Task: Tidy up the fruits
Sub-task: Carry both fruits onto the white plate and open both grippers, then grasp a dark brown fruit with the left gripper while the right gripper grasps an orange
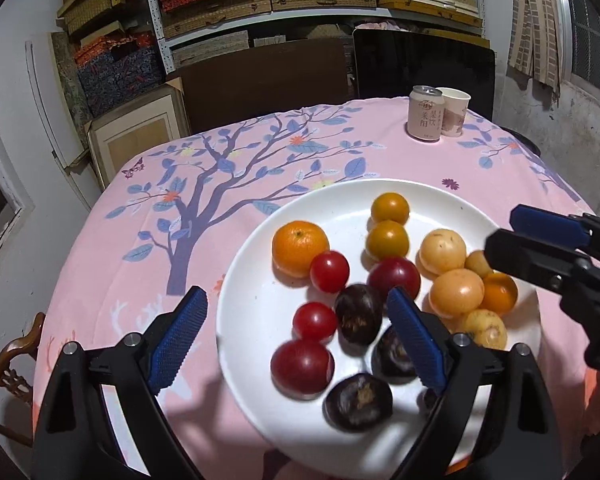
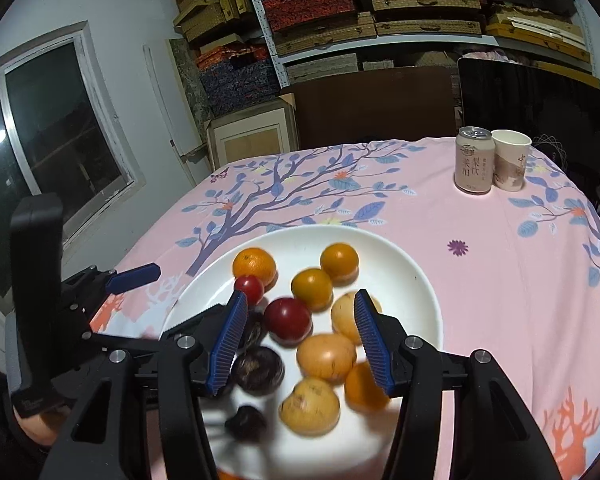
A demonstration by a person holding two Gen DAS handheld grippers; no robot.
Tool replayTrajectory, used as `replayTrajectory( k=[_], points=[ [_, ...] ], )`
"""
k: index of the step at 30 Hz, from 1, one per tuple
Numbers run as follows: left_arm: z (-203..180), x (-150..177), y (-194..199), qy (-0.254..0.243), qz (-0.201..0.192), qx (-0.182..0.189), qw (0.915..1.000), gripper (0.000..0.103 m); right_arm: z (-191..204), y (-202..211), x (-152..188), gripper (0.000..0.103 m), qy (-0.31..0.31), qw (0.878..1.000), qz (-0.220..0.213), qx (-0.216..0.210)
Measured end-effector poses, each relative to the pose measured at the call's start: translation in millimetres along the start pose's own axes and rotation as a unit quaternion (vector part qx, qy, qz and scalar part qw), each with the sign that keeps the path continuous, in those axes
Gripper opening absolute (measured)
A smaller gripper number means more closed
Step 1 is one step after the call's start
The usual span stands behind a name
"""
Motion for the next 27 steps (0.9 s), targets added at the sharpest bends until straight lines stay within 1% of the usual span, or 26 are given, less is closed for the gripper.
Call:
replayTrajectory(
  k=[3, 6, 9, 10, 13, 16, 18, 19, 20, 22, 24, 27],
  points=[
    [-1.1, 15.1, 15.2, -0.008, -0.011, -0.022, 0.9997, 0.089, 3.1, 16.3, 25.4, 0.056, 0.015, 1.0, 0.0, -0.007],
    [-2.5, 33.4, 29.9, -0.012, -0.017, -0.037, 0.9991, 0.091, 0.4, 30.9, 54.5, 0.056, 0.003, 1.0, 0.013, -0.02],
    [-4.3, 54.5, 41.7, -0.006, -0.012, -0.025, 0.9996, 0.091, 4.3, 47.3, 84.2, 0.057, 0.008, 0.999, 0.021, -0.025],
    [-5.3, 62.5, 46.3, -0.008, -0.015, -0.033, 0.9993, 0.092, 6.8, 50.6, 92.2, 0.059, 0.012, 0.999, 0.025, -0.027],
    [-9.0, 83.1, 54.4, -0.02, -0.019, -0.061, 0.9977, 0.095, 22.1, 55.9, 122.9, 0.062, 0.042, 0.996, 0.056, -0.051],
    [-9.7, 101.1, 55.3, -0.019, -0.007, -0.069, 0.9974, 0.095, 41.7, 55.5, 149.9, 0.062, 0.083, 0.991, 0.085, -0.062],
    [-9.2, 111.1, 54.6, -0.017, 0.002, -0.071, 0.9973, 0.095, 51.8, 55.8, 157.3, 0.064, 0.098, 0.989, 0.094, -0.061],
    [-8.0, 115.1, 54.4, -0.017, 0.005, -0.073, 0.9972, 0.095, 55.3, 56.2, 158.8, 0.07, 0.102, 0.989, 0.095, -0.057],
    [-6.8, 118.7, 54.1, -0.016, 0.009, -0.078, 0.9968, 0.095, 57.4, 55.5, 159.8, 0.072, 0.101, 0.989, 0.097, -0.051],
    [-4.8, 124.9, 55.0, -0.014, 0.014, -0.082, 0.9964, 0.095, 58.7, 49.8, 162.8, 0.073, 0.094, 0.988, 0.11, -0.044],
    [-3.2, 127.6, 56.2, -0.01, 0.015, -0.081, 0.9965, 0.095, 60.1, 42.2, 166.7, 0.073, 0.09, 0.987, 0.128, -0.034],
    [0.6, 131.8, 55.7, 0.001, 0.02, -0.075, 0.997, 0.095, 62.2, 34.2, 173.0, 0.072, 0.084, 0.986, 0.143, -0.017]
  ],
)
Point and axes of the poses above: each gripper's, at about its wrist camera, not at the fingertips, and y roughly against the way its jaws point, z to its left, x to its underside, the point moved 6 cm from there along -y, roughly the way its jaws point, and after that the axes turned 8 degrees about z, right-handed, at the moved point
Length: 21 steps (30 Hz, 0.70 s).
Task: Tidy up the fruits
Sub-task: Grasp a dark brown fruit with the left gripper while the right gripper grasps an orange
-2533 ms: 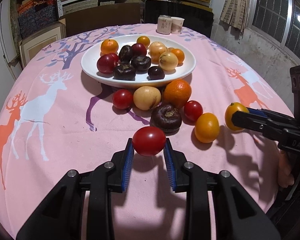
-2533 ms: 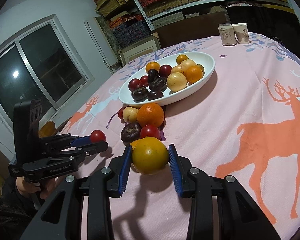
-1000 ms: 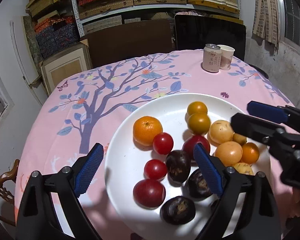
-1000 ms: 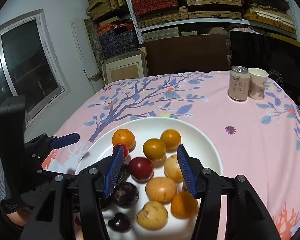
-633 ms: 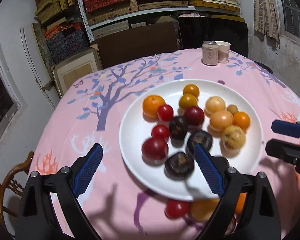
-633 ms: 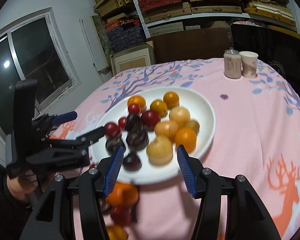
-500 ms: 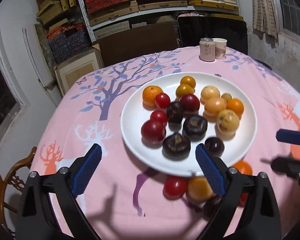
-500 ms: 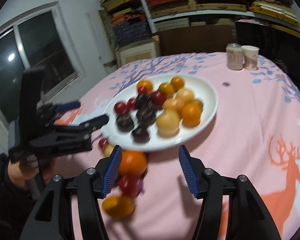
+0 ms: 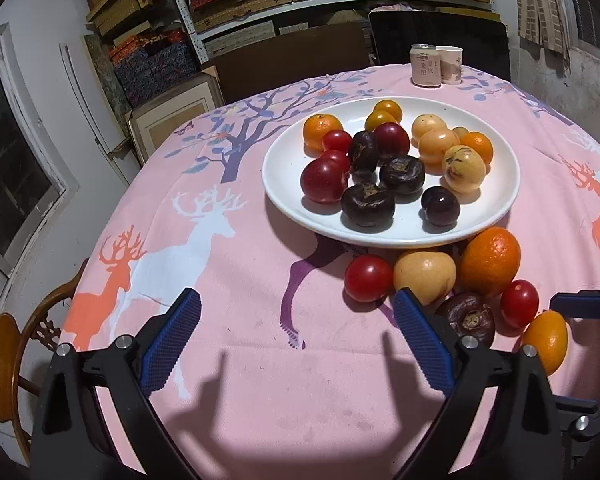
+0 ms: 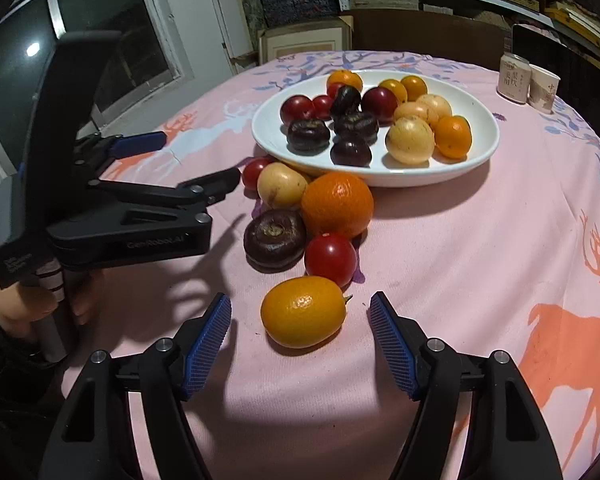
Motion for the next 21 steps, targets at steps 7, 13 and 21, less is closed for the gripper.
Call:
replayTrajectory(
  k=[7, 13, 21],
  points=[
    [1.5, 4.4, -7.7, 0.013, 0.013, 0.01, 0.9998, 0.095, -5.9, -3.7, 2.6, 0.044, -0.016, 0.999, 0.002, 0.035],
    [2.4, 6.1, -10.6, 0.021, 0.019, 0.02, 0.9994, 0.095, -37.6, 8.2, 7.2, 0.044, -0.099, 0.995, -0.031, -0.002],
    [-29.2, 8.1, 4.4, -0.014, 0.012, 0.08, 0.9966, 0.087, -62.6, 22.2, 13.1, 0.044, -0.154, 0.985, -0.059, 0.046]
  ],
)
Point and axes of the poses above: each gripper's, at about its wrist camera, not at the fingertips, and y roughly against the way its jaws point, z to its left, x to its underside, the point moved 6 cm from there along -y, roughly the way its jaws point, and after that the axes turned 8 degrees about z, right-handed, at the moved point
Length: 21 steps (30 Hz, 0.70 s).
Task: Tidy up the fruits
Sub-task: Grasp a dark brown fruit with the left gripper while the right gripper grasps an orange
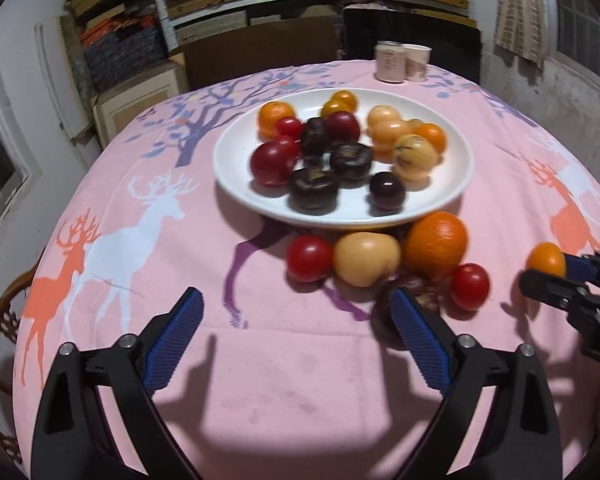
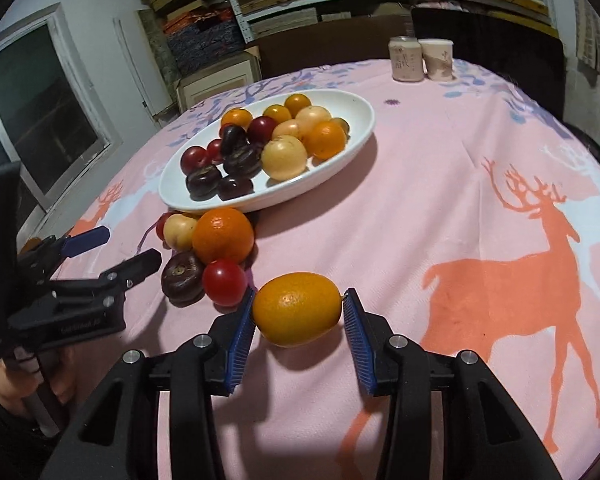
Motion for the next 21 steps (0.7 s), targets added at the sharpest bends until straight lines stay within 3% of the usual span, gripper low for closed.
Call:
replayTrajectory(
  k=[5, 7, 12, 15, 21],
  points=[
    [-32.3, 0.4, -0.1, -0.045, -0.002, 0.015, 0.9989, 0.074, -7.5, 0.8, -0.5, 0.044, -0.017, 1.0, -0.001, -0.015],
    [-40.7, 1.5, 1.7, -0.054, 0.001, 0.032, 0.998, 0.06, -7.6, 1.5, -0.9, 0.044, -0.017, 1.0, -0.003, -0.022],
    [-60.5, 11.2, 4.2, -0.084, 0.014, 0.057, 0.9948, 0.049, -8.3, 3.6, 0.6, 0.044, -0.021, 0.999, -0.008, -0.036],
    [-66.2, 14.4, -1.3, -0.093, 0.025, 0.055, 0.9938, 0.049, -7.9, 4.7, 1.2, 0.044, -0.02, 0.999, -0.008, -0.041],
    [-54.0, 3.6, -21.5, -0.057, 0.05, 0.08, 0.9939, 0.055, -4.6, -3.2, 3.1, 0.048, -0.009, 0.999, 0.015, -0.035]
  ],
)
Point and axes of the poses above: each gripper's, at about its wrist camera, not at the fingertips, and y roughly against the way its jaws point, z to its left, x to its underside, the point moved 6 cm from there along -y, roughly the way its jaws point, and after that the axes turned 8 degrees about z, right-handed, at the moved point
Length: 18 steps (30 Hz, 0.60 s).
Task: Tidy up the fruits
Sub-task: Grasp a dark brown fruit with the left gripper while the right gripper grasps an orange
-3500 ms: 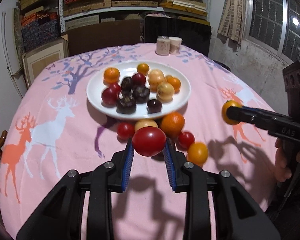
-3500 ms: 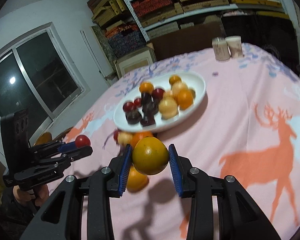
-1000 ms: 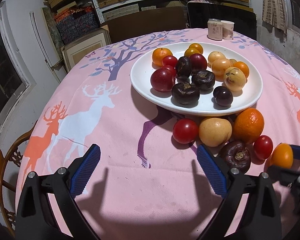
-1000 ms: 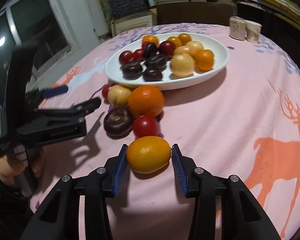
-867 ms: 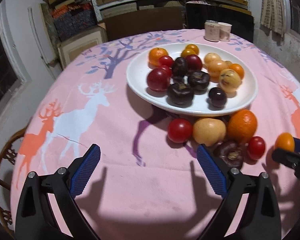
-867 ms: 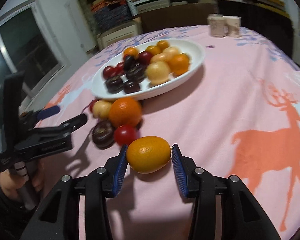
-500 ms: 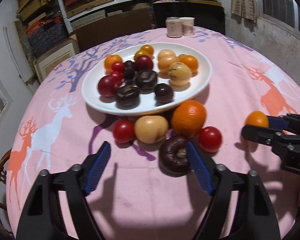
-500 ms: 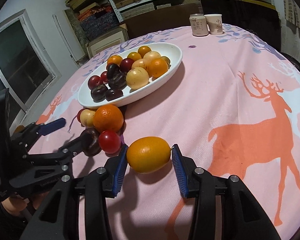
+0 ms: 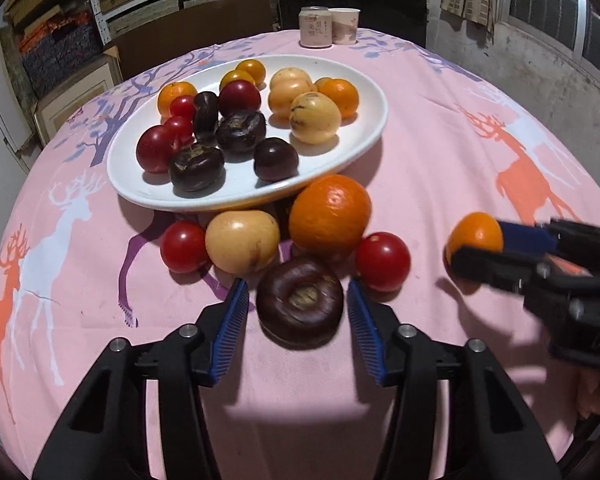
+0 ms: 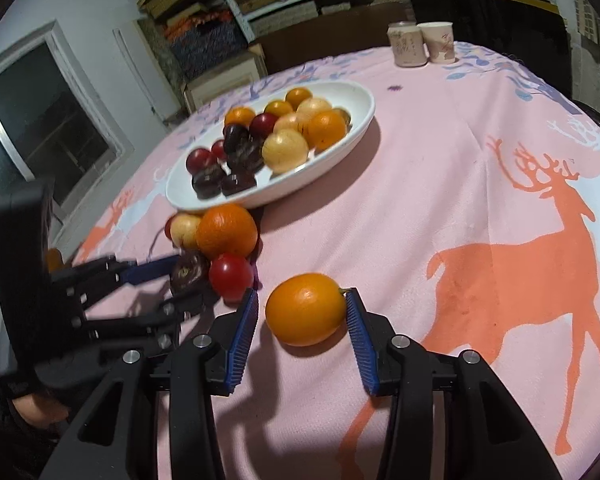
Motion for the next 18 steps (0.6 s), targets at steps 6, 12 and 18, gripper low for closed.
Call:
replayTrajectory(
  k=[6, 12, 18],
  points=[
    [1.4, 1.3, 2.2, 0.002, -0.004, 0.022, 0.9997, 0.04, 5.1, -4.7, 1.6, 0.053, 0.016, 1.0, 0.012, 0.015],
    [2.0, 14.4, 13.7, 0.008, -0.01, 0.05, 0.9987, 0.04, -0.1, -3.6, 1.0, 0.041, 0.003, 1.0, 0.007, 0.013],
    [5.6, 27.8, 28.6, 0.02, -0.027, 0.077, 0.9965, 0.041, 3.2, 3.7, 1.0, 0.041, 0.01, 1.0, -0.007, -0.015]
  ],
)
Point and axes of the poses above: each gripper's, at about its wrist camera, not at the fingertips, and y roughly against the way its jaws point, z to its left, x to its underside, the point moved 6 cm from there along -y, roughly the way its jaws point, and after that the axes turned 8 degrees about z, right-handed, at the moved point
